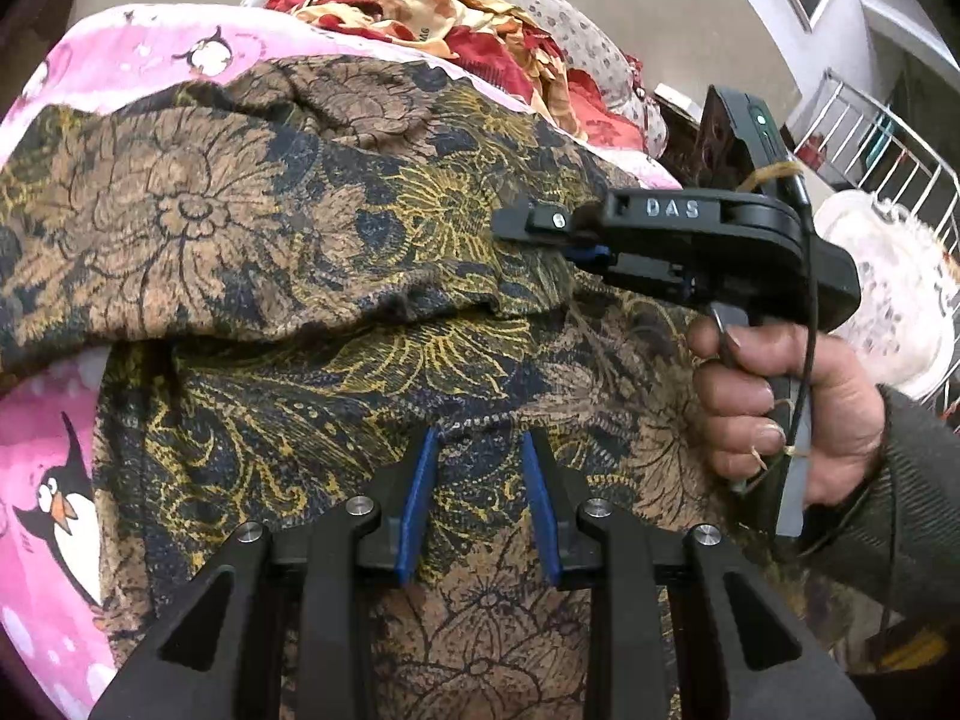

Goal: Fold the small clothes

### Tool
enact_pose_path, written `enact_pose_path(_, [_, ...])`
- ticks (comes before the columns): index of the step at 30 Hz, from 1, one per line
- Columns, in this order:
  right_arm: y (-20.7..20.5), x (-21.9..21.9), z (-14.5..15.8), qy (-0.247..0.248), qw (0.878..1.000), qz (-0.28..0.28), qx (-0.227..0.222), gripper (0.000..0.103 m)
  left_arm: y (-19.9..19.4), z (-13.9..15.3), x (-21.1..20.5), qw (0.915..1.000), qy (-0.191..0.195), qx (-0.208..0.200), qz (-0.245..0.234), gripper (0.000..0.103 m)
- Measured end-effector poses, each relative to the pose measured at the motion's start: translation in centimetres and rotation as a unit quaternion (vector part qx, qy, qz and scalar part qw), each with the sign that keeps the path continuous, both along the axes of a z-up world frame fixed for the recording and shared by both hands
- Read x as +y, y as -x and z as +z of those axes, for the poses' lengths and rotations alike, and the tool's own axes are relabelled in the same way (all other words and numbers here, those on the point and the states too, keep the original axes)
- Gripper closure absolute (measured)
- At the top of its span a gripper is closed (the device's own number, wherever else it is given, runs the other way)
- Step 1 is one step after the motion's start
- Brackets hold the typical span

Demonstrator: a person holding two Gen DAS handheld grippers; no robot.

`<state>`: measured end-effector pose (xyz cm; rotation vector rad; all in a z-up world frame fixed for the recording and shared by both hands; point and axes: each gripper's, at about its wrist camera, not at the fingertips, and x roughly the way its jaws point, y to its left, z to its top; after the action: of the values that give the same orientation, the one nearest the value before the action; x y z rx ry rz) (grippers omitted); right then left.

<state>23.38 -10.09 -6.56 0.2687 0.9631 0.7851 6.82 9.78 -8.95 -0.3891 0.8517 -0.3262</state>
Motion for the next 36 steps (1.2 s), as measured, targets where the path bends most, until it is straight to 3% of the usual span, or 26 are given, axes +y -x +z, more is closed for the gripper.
enact_pose_path(3, [0.5,0.0,0.5,-0.015,1.000,0.017,-0.012,0.099,-0.1,0.0,0.0,1.0000,0.001,0.000,0.000,0.094])
enact_pose_path(5, [0.5,-1.1,0.9,-0.019,1.000,0.000,-0.015,0.099,-0.1,0.1,-0.1,1.0000,0.000,0.001,0.000,0.094])
enact_pose_path(11, [-0.8,-7.7,0.6,0.072,0.993,-0.092,-0.014,0.100,-0.1,0.0,0.0,1.0000,-0.001,0.001,0.000,0.094])
enact_pose_path(17, [-2.1,-15.2,0.9,0.088,0.979,-0.181,0.018,0.100,-0.2,0.0,-0.1,1.0000,-0.002,0.001,0.000,0.094])
enact_pose_path(21, [-1.0,-20.5,0.5,0.069,0.969,-0.236,0.035,0.100,-0.3,0.0,-0.1,1.0000,0.000,0.001,0.000,0.094])
enact_pose_path(28, [1.2,-22.0,-0.6,0.067,0.971,-0.226,0.045,0.100,0.2,0.2,0.4,0.9999,0.006,-0.003,0.012,0.094])
enact_pose_path(32, [1.2,-22.4,-1.1,0.078,0.971,-0.224,0.041,0.100,1.8,2.6,1.0,0.9972,-0.031,-0.035,0.058,0.093])
enact_pose_path(36, [2.2,-21.7,0.1,0.121,0.973,-0.197,0.005,0.091,0.8,5.7,2.9,0.9916,-0.036,-0.068,0.104,0.093])
